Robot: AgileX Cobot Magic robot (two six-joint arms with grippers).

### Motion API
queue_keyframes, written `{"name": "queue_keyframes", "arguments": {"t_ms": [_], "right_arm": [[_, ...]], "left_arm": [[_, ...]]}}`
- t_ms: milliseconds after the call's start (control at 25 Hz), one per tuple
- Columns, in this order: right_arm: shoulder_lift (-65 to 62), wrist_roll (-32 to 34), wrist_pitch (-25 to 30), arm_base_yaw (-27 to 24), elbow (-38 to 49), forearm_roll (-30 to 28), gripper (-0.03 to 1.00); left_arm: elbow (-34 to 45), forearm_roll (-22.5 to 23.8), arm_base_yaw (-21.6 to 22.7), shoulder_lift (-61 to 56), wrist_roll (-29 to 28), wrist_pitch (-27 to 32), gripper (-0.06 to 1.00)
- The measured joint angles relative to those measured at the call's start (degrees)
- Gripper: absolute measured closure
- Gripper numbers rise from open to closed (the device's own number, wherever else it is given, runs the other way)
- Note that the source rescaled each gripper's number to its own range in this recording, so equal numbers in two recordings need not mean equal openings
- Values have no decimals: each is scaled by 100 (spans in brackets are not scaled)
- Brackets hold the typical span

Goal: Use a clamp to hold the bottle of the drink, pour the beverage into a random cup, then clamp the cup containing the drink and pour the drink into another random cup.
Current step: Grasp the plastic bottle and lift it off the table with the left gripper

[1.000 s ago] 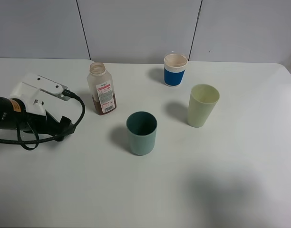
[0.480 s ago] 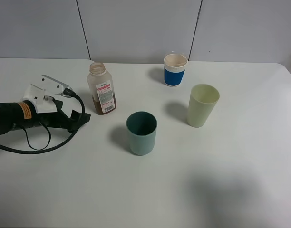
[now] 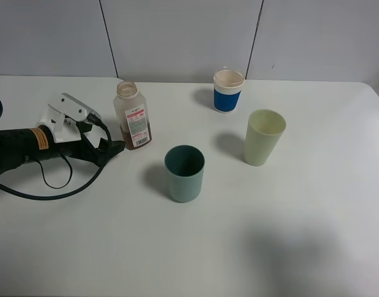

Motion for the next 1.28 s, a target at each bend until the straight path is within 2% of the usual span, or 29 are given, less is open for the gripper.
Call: {"name": "queue_keyframes", "arguments": {"t_ms": [400,520,920,1000,1080,1120,1200,1240,1280], "right_arm": [[0,0,0,0,0,0,21],[0,0,0,0,0,0,21],[0,0,0,0,0,0,21],[0,0,0,0,0,0,21],[0,0,0,0,0,0,21],[0,0,0,0,0,0,21],[0,0,0,0,0,0,21],[0,0,0,0,0,0,21],[0,0,0,0,0,0,21]], "left_arm": [[-885,554,-83,590,-323,-344,-5],[-1141,583,-212,808,-354,-387,-5],[-1255,593,-367,976,-353,-417,-5],[-1255,593,-367,976,-353,-417,-1],[-1255,593,-367,976,-353,-417,8],[-1255,593,-367,982,-353,-417,17],[-1255,593,-367,982,-354,-424,46],[-1255,580,-379,982,-354,-404,87],[-1257,529,-379,982,-354,-395,94]]}}
